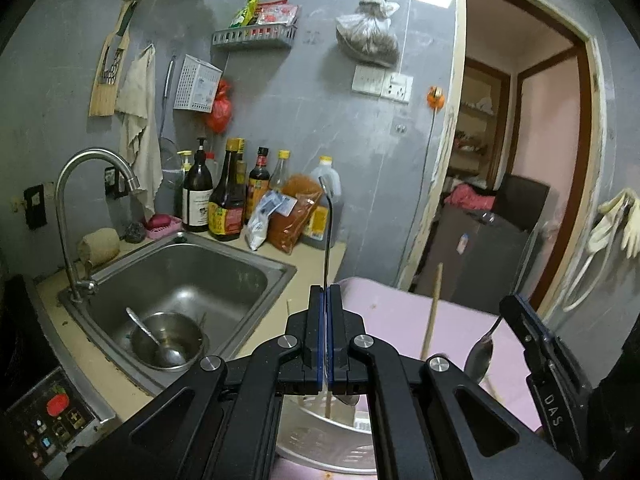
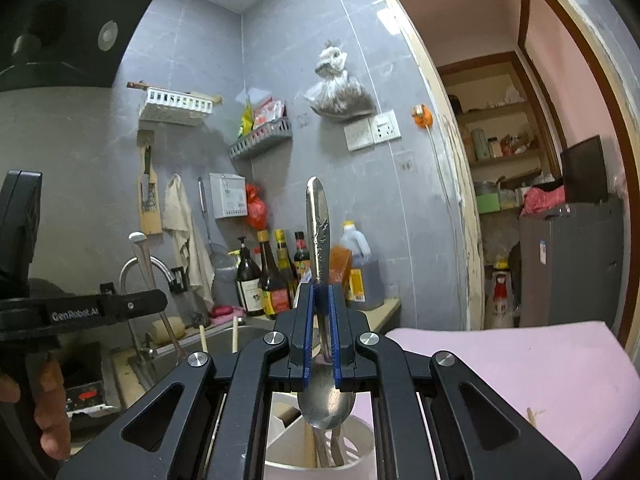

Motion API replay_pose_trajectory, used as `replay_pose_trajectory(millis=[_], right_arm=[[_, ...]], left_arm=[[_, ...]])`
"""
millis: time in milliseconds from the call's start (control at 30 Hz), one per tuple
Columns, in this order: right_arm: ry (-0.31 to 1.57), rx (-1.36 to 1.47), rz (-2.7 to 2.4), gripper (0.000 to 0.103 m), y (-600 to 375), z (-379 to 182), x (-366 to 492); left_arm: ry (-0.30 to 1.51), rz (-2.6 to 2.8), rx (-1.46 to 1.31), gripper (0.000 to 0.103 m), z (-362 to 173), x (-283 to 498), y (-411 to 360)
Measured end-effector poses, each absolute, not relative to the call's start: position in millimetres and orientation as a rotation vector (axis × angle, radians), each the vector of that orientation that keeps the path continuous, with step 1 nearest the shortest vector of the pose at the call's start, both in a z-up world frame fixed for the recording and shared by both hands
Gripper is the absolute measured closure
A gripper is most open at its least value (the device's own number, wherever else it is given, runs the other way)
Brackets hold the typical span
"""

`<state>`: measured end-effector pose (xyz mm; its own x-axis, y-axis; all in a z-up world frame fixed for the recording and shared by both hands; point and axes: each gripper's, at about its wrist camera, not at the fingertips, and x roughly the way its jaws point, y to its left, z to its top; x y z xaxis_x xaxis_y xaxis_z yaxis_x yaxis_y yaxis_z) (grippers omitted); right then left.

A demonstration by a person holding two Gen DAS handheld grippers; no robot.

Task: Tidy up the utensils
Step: 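Lower the spoons into the holder and open both tools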

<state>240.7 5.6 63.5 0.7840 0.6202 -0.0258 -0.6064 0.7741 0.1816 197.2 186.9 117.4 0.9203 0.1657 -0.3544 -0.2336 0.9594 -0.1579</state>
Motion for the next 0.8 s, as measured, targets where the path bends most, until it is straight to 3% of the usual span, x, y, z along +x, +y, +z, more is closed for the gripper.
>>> replay_pose_trajectory(millis=[800], right_arm=[[0.218, 0.119, 0.650, 0.097, 21.5, 18.1, 252.1]], left_arm=[[0.528, 0.137, -0.151, 0.103, 62.2, 225.1, 177.8]])
